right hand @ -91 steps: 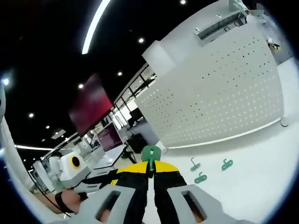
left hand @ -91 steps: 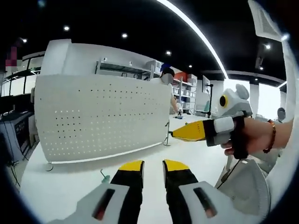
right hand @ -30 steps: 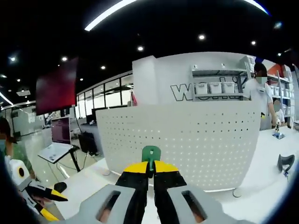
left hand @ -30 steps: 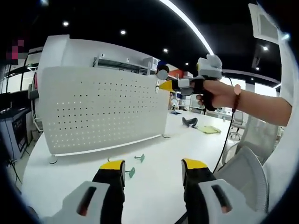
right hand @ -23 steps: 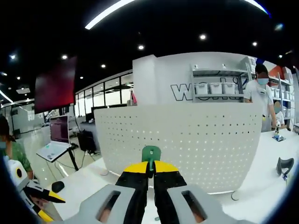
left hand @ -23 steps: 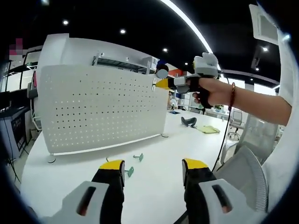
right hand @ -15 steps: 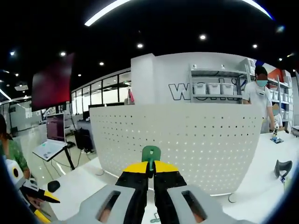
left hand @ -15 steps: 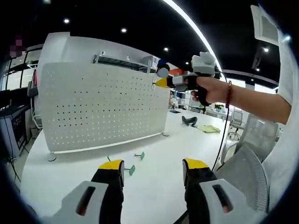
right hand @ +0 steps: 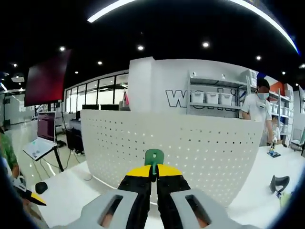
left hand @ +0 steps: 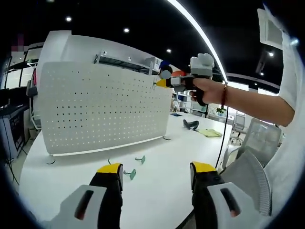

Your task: Insert the hook assembly into the mounting plate slot until the hook locks in place.

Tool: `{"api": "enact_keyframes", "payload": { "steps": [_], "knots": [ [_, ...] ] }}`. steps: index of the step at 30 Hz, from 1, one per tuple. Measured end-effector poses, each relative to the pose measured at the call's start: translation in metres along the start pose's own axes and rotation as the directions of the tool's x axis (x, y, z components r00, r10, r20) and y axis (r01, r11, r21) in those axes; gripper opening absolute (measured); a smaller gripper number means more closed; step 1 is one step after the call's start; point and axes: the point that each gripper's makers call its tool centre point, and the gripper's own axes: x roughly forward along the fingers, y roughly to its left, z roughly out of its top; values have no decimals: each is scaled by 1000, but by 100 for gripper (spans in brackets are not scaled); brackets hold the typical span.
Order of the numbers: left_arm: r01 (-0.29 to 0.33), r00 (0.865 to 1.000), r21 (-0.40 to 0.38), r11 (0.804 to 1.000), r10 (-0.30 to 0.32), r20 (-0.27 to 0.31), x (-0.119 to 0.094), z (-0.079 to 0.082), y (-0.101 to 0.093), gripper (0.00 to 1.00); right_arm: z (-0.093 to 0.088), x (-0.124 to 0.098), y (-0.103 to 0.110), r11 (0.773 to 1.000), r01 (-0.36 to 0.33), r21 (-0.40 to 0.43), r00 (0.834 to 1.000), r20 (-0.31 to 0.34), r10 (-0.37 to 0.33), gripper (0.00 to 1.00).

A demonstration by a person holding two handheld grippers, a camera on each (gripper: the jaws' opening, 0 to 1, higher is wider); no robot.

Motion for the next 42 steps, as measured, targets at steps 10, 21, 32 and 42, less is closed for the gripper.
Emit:
{"api": "enact_keyframes", "payload": {
  "steps": [10, 21, 32, 42],
  "knots": [
    [-5, 1000, -28, 1000, 4, -3, 0, -5, 1, 59, 5, 16, -15, 999, 35, 1, 999, 9, -35, 1],
    [0, 1000, -32, 999, 1, 4, 2, -3, 4, 60, 4, 33, -24, 998, 57, -37, 998, -5, -58, 1],
    [13, 1000, -36, 999, -13, 12, 5, 0, 4, 59, 6, 47, -33, 997, 70, -43, 997, -12, -71, 2],
    [16, 1000, -28, 999, -16, 0, 5, 0, 6, 60, 10, 56, -43, 996, 85, -27, 996, -12, -86, 2]
  ]
}}
